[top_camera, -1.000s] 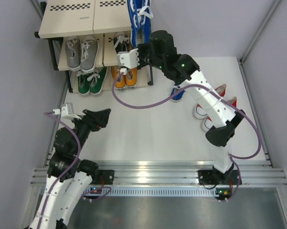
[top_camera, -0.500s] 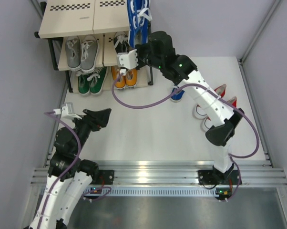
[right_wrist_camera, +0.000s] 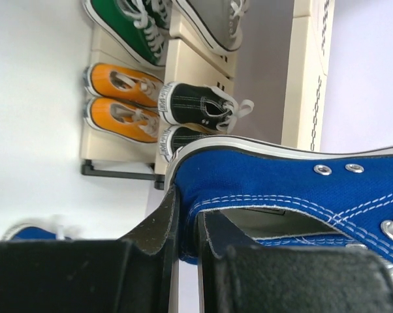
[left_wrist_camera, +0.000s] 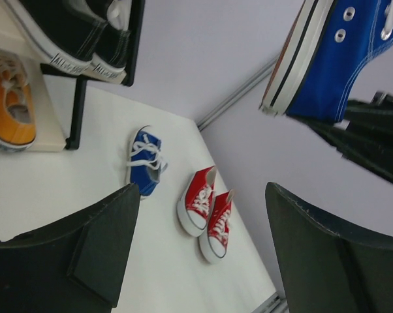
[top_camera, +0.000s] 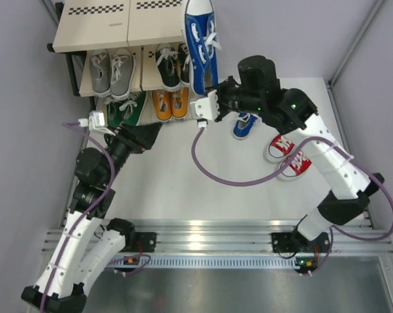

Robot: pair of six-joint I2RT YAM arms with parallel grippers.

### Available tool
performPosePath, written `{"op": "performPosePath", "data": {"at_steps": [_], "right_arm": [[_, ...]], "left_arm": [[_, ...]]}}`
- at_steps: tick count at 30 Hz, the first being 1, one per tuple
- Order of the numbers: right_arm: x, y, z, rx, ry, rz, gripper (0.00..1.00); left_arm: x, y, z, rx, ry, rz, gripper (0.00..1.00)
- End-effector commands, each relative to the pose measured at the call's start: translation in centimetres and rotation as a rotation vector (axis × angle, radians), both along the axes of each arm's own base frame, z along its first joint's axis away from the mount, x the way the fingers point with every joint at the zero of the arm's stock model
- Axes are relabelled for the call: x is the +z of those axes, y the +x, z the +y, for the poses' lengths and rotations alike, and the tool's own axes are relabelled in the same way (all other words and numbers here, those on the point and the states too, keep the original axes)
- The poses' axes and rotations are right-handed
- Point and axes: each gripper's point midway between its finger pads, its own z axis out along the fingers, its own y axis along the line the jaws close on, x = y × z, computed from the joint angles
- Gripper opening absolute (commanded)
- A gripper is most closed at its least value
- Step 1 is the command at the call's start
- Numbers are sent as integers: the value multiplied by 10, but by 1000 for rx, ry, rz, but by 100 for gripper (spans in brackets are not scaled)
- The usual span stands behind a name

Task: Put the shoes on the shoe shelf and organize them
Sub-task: Pick up the shoe at the center of the board.

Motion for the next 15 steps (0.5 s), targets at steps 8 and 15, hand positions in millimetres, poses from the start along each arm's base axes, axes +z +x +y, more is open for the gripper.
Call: {"op": "performPosePath", "data": {"at_steps": [8, 15], "right_arm": [[-12, -91, -7, 181, 91, 181, 0], [-46, -115, -9, 226, 50, 279, 0]], "left_arm": [[97, 23, -44, -203, -116, -108, 91], [90, 31, -97, -320, -76, -67, 92]]}}
